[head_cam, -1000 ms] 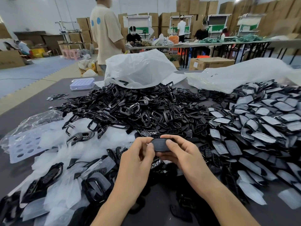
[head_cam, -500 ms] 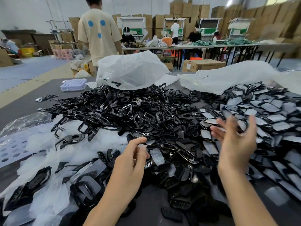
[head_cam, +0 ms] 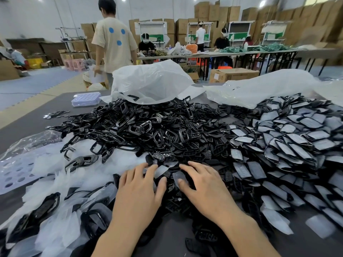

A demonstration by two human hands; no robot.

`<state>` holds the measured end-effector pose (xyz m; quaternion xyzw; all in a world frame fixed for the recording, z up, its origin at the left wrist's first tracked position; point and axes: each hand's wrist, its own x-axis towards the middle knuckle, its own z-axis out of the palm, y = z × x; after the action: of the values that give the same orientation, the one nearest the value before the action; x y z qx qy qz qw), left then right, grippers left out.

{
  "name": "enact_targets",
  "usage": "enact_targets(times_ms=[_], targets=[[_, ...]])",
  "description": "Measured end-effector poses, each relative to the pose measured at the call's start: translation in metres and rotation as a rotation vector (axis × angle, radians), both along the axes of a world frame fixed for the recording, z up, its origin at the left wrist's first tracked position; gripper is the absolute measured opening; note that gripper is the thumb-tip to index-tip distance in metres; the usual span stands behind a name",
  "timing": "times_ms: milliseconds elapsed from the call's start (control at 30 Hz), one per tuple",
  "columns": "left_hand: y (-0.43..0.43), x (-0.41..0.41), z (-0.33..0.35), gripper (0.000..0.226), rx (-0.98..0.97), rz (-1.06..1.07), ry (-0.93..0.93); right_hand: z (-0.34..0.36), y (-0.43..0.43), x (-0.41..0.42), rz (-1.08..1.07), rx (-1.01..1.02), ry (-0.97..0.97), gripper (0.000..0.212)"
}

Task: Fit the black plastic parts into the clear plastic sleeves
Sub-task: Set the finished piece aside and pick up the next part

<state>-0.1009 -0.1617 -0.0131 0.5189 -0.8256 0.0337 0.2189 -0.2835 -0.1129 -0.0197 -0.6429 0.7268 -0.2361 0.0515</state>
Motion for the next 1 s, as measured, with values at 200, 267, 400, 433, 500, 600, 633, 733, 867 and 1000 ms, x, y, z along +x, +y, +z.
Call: enact_targets(times_ms=[200,267,400,433,500,600,633,733,867,1000], targets=[[-0.004,0.0,0.001,0.051,0.002,-0.071,-0.052,-0.002,-0.001,-0.005,-0.053,-0.054,-0.082,0.048],[-0.005,0.001,0.0,0.041,-0.007,-0.1,-0.045,-0.003,-0.001,-0.007,-0.087,-0.052,-0.104,0.053],[-0.003,0.0,0.0,0.033,0.01,-0.158,-0.018,-0.005,-0.001,-0.01,-0.116,-0.027,-0.089,0.055],[-0.003,0.001,0.0,0.033,0.017,-0.177,-0.015,-0.006,-0.001,-0.01,-0.114,-0.028,-0.08,0.055],[-0.003,0.001,-0.002,0.038,0.04,-0.233,-0.052,-0.006,-0.001,-0.009,-0.115,-0.035,-0.071,0.055],[-0.005,0.0,-0.005,0.055,0.066,-0.272,-0.111,-0.005,-0.002,-0.009,-0.138,-0.063,-0.13,0.059],[-0.005,0.0,-0.005,0.055,0.068,-0.261,-0.104,-0.004,-0.002,-0.009,-0.151,-0.081,-0.166,0.059],[-0.004,-0.001,-0.006,0.042,0.055,-0.175,-0.089,0.001,-0.001,-0.009,-0.163,-0.141,-0.252,0.045],[0.001,-0.003,-0.006,0.026,-0.004,-0.06,0.024,0.009,0.002,-0.006,-0.104,-0.253,-0.408,0.028],[0.001,-0.002,-0.004,0.032,-0.024,-0.128,-0.012,0.022,0.005,-0.002,-0.094,-0.347,-0.765,0.018]])
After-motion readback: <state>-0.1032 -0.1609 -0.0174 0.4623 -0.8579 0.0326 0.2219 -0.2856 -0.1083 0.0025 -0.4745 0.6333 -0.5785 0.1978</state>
